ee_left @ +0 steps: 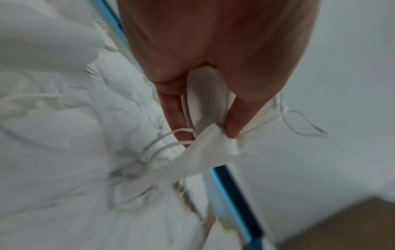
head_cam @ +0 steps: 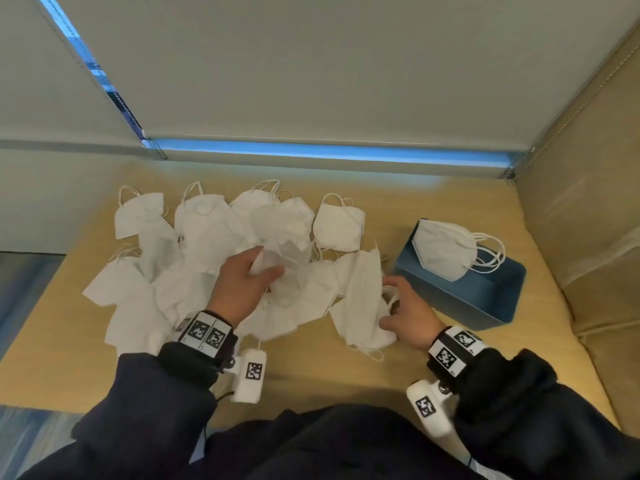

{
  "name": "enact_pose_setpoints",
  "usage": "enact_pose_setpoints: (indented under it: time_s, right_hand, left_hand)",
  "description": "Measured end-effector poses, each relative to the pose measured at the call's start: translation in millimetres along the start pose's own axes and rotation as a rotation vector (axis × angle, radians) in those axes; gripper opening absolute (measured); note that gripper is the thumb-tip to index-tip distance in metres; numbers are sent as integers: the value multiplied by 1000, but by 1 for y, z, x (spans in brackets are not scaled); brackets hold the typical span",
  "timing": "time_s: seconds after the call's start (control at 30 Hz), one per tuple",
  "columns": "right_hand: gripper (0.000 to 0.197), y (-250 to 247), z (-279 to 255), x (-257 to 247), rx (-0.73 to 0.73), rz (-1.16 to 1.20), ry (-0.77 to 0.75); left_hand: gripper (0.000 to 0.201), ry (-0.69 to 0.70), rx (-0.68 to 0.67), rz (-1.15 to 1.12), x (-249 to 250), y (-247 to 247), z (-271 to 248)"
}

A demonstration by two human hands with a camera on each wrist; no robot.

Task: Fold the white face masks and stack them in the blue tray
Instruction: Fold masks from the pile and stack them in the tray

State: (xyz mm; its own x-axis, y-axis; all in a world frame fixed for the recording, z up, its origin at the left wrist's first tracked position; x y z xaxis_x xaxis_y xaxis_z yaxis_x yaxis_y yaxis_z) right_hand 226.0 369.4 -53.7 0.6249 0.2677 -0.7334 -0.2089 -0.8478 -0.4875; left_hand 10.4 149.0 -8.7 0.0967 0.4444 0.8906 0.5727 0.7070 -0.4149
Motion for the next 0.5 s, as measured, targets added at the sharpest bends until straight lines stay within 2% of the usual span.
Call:
enact_pose_setpoints:
  time_s: [0.07, 0.13, 0.2, 0.27, 0.33, 0.4, 0.43, 0.47, 0.5]
  right_hand:
    - [61, -11, -13, -22, -15, 133, -28]
    - [62, -23, -27, -48, 17, 196, -98]
    - [66, -37, -40, -76, 102, 192, -191]
    - [69, -45, -49, -97, 161, 207, -264]
    - [70, -46, -51, -107, 190, 274, -279]
    - [68, -34, -48, -113, 185, 370, -267]
    - [66, -25, -45, -113, 182, 420, -249]
    - [62, -15, -40, -113, 176, 463, -221]
    - [58, -2, -34, -113, 161, 503, -180]
  left_hand:
    - [17, -67, 6, -302, 4, -21, -2]
    - [31, -152, -78, -478, -3, -30, -4]
    - [40, -250, -174, -522, -26, -30, -6]
    - [46, -285, -206, -374, -51, -31, -6]
    - [53, -208, -165, -67, -62, -36, -5]
    - [58, -90, -32, 119, -53, -47, -6]
    - [56, -19, 19, 113, -41, -53, -8]
    - [50, 34, 8, 33, -30, -53, -9]
    - [44, 52, -64, -115, -18, -50, -11]
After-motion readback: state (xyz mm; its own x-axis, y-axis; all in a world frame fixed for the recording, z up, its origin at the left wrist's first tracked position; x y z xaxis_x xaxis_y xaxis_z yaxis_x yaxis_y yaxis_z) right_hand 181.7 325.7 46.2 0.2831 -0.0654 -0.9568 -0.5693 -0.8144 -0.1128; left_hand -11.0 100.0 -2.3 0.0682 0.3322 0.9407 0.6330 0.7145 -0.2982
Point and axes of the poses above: each hand's wrist, its own z-axis towards the middle knuckle, its own y-axis out of the palm, x = y × z, the point moved 7 cm from there along z, towards the middle knuckle, and after that the axes turned 1 degree about -x, right-handed, at the moved point
